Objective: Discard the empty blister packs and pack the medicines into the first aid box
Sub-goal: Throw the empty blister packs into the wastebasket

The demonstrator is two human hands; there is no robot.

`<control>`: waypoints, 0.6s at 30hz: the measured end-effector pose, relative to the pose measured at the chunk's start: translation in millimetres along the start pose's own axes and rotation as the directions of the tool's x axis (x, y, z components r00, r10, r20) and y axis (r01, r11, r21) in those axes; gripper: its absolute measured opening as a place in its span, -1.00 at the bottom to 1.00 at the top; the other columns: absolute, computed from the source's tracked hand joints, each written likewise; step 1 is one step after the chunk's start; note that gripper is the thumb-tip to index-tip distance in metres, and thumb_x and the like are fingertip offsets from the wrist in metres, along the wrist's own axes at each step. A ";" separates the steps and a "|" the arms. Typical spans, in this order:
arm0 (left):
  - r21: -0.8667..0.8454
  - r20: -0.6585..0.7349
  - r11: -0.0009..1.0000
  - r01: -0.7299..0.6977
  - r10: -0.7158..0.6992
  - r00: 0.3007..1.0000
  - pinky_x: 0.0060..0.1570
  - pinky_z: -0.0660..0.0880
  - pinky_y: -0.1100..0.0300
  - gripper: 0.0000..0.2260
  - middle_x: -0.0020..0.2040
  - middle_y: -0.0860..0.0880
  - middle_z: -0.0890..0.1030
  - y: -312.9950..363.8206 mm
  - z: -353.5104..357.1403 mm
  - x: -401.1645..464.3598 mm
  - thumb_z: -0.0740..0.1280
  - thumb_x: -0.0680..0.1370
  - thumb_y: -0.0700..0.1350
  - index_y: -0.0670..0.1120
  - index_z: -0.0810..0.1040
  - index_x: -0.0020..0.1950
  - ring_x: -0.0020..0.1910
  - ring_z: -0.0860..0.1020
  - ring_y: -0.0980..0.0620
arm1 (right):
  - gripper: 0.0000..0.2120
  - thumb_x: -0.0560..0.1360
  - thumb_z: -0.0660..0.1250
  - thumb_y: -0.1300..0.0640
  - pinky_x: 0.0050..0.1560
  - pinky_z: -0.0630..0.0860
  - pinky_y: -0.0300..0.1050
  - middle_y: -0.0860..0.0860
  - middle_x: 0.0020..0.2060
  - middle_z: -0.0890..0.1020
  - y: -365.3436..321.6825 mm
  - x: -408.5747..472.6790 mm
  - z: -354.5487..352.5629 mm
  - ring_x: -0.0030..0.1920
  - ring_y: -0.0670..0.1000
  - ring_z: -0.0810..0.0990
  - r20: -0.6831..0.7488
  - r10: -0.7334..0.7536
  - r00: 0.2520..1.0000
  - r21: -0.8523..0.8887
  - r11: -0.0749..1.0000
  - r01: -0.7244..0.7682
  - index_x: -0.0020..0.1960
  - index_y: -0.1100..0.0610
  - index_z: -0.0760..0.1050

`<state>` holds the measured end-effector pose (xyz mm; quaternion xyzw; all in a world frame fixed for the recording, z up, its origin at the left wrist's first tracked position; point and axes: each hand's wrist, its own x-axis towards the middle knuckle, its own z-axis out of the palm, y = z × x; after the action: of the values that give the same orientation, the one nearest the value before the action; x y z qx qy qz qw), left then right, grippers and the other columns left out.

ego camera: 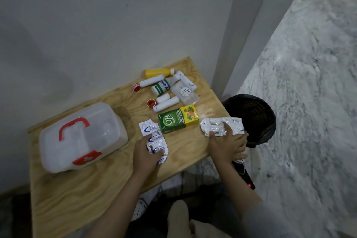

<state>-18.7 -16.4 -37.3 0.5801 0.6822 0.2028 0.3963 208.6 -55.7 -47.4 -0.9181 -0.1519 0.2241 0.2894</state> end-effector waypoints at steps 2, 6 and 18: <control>-0.021 -0.043 1.000 0.007 -0.008 0.999 0.12 0.51 -0.08 -0.45 0.13 -0.03 0.55 6.3 -1.8 -6.4 0.54 0.26 -0.16 -0.03 0.52 0.23 0.10 0.56 -0.06 | -0.43 0.31 0.44 -0.14 0.37 -0.18 0.42 0.13 0.52 0.00 2.1 -0.2 -0.9 0.49 0.23 -0.03 -0.014 -0.021 1.000 0.017 1.000 0.021 0.28 -0.17 0.37; -0.083 -0.098 0.996 -0.009 0.001 0.995 0.14 0.49 -0.05 -0.51 0.09 -0.02 0.49 15.0 -4.9 -15.9 0.50 0.35 -0.27 -0.11 0.50 0.25 0.11 0.54 -0.10 | -0.42 0.26 0.50 -0.10 0.35 -0.17 0.43 0.05 0.48 0.13 5.0 7.0 -7.2 0.48 0.19 0.00 0.006 -0.132 0.991 0.030 0.991 0.132 0.24 -0.12 0.44; -0.343 -0.249 0.926 -0.155 0.070 0.966 -0.13 0.56 0.36 -0.55 0.19 -0.04 0.52 76.3 -10.2 -26.1 0.45 0.42 -0.34 -0.11 0.50 0.28 0.04 0.60 0.09 | -0.47 0.26 0.45 0.13 0.39 -0.26 0.34 0.03 0.30 0.37 -13.9 44.2 -36.0 0.41 0.14 0.18 0.207 -0.187 0.960 0.069 0.982 0.176 0.21 -0.04 0.46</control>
<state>21.9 -20.7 33.0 0.5084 0.6403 0.4132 0.4011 262.2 -43.4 -27.0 -0.8636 -0.2597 0.2972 0.3137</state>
